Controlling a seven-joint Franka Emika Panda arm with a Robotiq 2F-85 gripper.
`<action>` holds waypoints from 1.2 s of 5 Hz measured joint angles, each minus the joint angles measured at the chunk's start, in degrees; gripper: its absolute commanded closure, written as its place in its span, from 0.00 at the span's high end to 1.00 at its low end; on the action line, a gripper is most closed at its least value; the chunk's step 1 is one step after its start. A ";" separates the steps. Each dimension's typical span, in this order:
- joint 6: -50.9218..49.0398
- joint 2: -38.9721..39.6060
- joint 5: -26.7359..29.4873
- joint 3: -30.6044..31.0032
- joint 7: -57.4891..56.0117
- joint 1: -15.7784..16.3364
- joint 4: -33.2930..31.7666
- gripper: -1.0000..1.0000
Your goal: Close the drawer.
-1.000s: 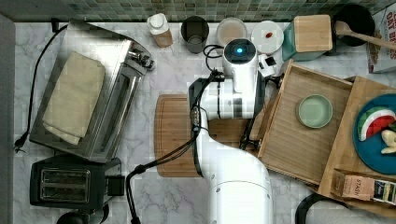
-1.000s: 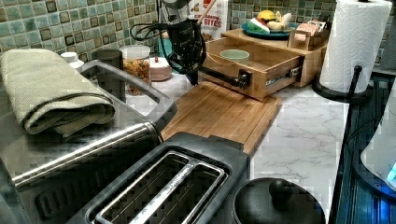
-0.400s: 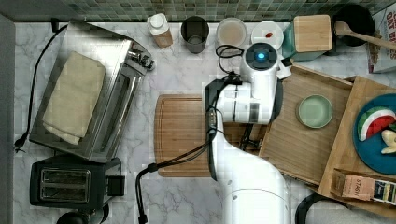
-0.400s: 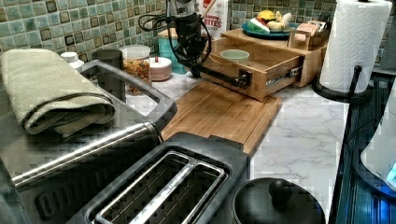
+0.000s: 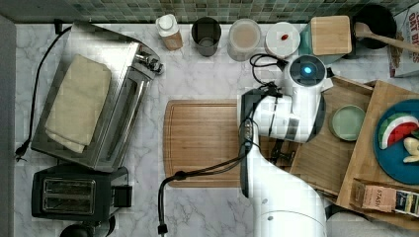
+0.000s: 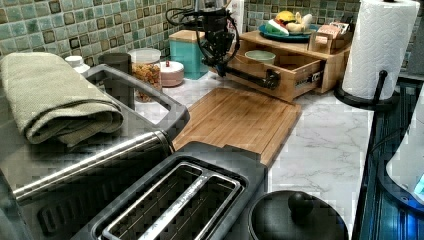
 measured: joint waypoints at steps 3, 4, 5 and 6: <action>1.85 0.04 0.38 -1.94 -17.15 -8.48 -0.56 0.00; 0.56 1.82 0.38 -3.54 -17.12 -9.66 1.90 0.00; -0.28 2.88 0.95 -4.30 -16.70 -10.25 3.53 0.00; 1.68 2.24 1.04 -4.33 -16.70 -10.25 2.24 0.00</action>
